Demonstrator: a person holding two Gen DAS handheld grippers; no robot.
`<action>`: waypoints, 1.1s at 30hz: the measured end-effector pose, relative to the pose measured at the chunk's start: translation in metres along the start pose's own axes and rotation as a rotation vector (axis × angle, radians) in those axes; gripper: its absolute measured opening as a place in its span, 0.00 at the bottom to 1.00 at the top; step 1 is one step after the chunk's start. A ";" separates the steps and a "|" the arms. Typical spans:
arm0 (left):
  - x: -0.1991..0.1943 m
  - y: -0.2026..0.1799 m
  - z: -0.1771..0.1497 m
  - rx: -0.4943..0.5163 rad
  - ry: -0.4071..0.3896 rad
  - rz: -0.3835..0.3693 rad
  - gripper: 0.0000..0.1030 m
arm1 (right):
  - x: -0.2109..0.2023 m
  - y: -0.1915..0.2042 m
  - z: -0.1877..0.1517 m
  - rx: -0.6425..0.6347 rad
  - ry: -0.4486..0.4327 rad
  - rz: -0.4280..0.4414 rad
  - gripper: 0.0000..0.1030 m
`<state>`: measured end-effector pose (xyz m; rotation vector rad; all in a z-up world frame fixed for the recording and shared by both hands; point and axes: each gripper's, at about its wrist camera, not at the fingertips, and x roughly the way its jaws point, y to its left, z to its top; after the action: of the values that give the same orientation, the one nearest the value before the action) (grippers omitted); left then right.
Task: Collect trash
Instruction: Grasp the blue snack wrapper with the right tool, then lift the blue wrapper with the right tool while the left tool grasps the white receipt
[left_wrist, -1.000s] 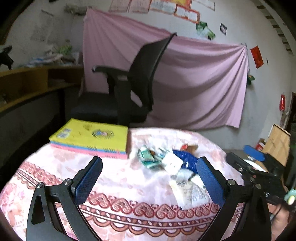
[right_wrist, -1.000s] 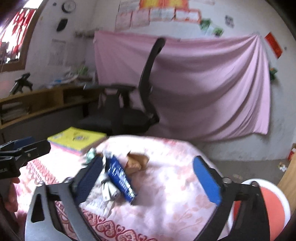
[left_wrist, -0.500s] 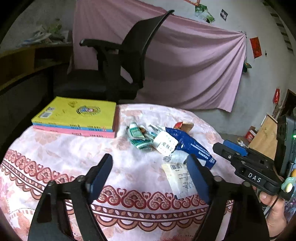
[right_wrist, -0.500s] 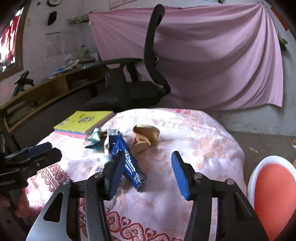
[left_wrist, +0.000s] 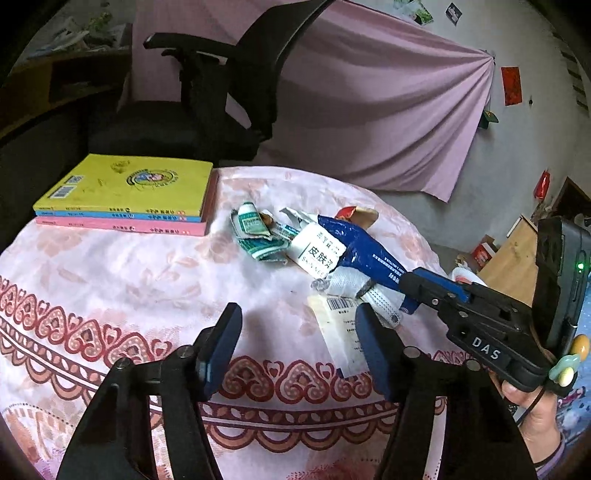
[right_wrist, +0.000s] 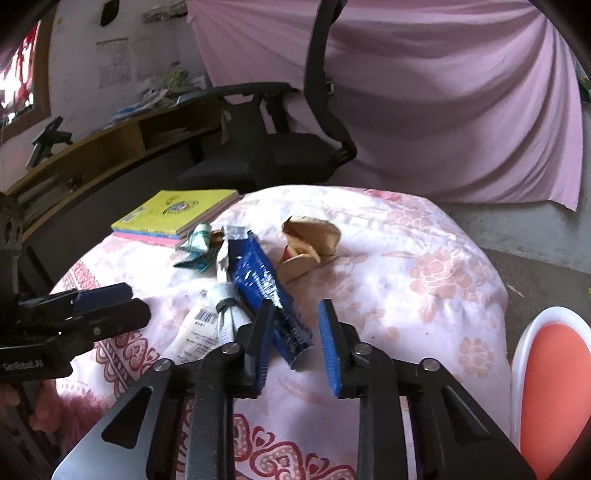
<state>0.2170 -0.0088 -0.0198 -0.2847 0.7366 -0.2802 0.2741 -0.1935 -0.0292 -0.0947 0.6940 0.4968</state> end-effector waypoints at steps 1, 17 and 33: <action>0.002 0.000 0.001 -0.002 0.006 -0.006 0.50 | 0.002 0.001 0.000 -0.004 0.008 0.002 0.14; 0.020 -0.020 -0.001 0.056 0.102 -0.065 0.46 | -0.013 -0.004 -0.005 0.030 -0.022 -0.017 0.05; 0.051 -0.057 -0.011 0.196 0.185 0.057 0.66 | -0.042 -0.029 -0.015 0.094 -0.044 -0.084 0.05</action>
<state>0.2368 -0.0806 -0.0386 -0.0516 0.8913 -0.3248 0.2513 -0.2399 -0.0167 -0.0246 0.6667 0.3837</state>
